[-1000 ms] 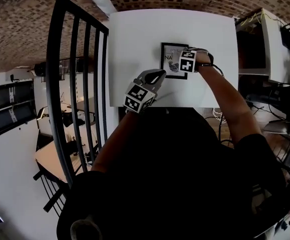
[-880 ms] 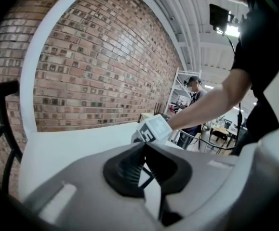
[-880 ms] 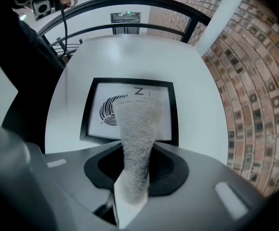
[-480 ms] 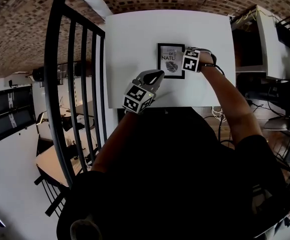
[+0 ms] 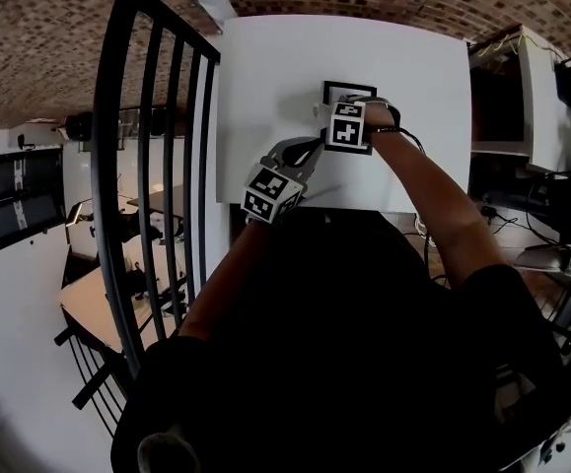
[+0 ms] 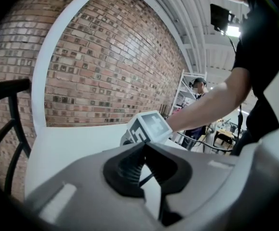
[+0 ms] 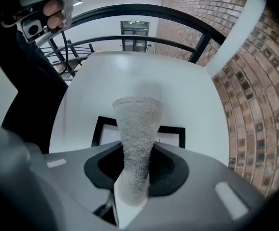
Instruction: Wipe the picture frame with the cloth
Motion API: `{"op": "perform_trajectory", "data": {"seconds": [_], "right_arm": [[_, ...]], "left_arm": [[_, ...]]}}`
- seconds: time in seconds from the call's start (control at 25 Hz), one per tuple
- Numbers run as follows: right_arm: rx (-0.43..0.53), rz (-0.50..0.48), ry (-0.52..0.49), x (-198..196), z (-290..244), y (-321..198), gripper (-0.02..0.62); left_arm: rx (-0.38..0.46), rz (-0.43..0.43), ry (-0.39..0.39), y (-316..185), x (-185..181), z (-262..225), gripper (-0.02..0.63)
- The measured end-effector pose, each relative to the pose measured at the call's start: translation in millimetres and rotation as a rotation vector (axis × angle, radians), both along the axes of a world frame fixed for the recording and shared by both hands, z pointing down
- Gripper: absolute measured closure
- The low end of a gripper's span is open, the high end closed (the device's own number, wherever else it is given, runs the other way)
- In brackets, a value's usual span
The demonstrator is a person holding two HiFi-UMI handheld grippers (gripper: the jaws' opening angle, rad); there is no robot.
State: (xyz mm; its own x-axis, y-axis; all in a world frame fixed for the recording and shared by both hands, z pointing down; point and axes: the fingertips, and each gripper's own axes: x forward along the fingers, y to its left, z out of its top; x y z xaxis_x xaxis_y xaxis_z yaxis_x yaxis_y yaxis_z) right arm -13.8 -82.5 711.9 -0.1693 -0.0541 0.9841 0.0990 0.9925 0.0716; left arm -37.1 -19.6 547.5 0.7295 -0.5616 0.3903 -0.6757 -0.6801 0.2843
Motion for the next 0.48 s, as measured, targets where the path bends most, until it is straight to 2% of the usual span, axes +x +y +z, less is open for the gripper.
{"op": "perform_trajectory", "data": {"seconds": [0.2, 0.48], "right_arm": [[-0.003, -0.033, 0.038, -13.5, 7.5, 4.3, 0.48], [-0.008, -0.028, 0.091, 8.6, 21.9, 12.9, 0.48]], "left_arm": [[-0.02, -0.01, 0.005, 0.8, -11.3, 4.7, 0.606], [-0.018, 0.01, 0.006, 0.2, -5.0, 8.5, 0.606]]}}
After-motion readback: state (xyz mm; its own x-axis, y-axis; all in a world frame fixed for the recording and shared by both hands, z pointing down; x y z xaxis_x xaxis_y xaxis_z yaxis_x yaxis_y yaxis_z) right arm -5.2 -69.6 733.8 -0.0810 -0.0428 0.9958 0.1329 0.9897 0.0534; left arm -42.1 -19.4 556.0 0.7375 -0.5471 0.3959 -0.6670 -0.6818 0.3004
